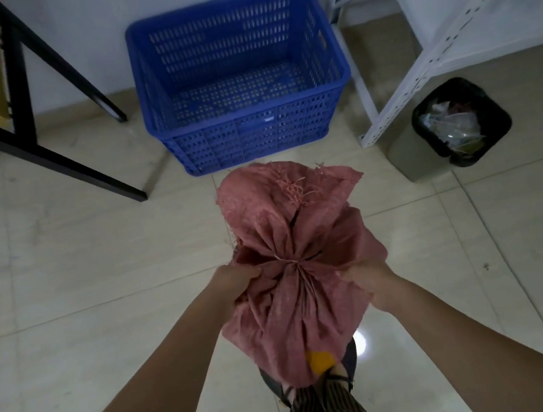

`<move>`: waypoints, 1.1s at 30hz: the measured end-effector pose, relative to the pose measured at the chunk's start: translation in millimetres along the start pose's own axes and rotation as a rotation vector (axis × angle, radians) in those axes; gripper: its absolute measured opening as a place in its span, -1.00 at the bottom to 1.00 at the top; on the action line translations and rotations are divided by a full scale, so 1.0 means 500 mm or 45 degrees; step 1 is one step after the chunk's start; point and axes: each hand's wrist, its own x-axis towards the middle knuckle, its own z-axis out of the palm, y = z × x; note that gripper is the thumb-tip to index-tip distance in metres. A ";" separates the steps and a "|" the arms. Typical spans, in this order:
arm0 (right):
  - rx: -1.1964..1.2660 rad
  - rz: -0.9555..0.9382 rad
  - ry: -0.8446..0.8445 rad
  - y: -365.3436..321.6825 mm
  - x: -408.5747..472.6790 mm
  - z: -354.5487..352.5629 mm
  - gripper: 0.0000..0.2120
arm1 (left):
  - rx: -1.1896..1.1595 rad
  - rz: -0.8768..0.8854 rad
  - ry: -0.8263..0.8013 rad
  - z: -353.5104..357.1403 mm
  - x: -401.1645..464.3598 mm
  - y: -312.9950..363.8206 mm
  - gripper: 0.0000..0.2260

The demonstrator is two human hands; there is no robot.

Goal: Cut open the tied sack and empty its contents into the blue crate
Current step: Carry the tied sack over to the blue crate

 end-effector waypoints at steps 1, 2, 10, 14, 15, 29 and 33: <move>-0.017 -0.017 0.016 -0.020 -0.010 0.000 -0.74 | -0.013 0.015 0.016 -0.003 -0.008 0.016 -0.82; -0.027 -0.044 0.042 -0.045 -0.024 -0.001 -0.82 | -0.025 0.036 0.039 -0.006 -0.015 0.034 -0.82; 0.064 -0.248 0.117 -0.260 -0.108 -0.011 -0.76 | -0.174 0.197 0.095 -0.050 -0.081 0.220 -0.94; 0.193 -0.286 0.117 -0.350 -0.116 -0.005 -0.53 | -0.215 0.277 0.132 -0.073 -0.083 0.308 -0.98; 0.189 -0.306 0.117 -0.370 -0.113 -0.002 -0.52 | -0.224 0.282 0.144 -0.077 -0.077 0.326 -0.98; 0.353 -0.179 -0.083 -0.565 0.056 0.058 -0.80 | -0.262 0.125 0.139 -0.137 0.096 0.505 -0.71; 0.279 -0.194 -0.167 -0.645 0.049 0.088 -0.84 | -0.305 0.170 0.151 -0.157 0.095 0.548 -0.82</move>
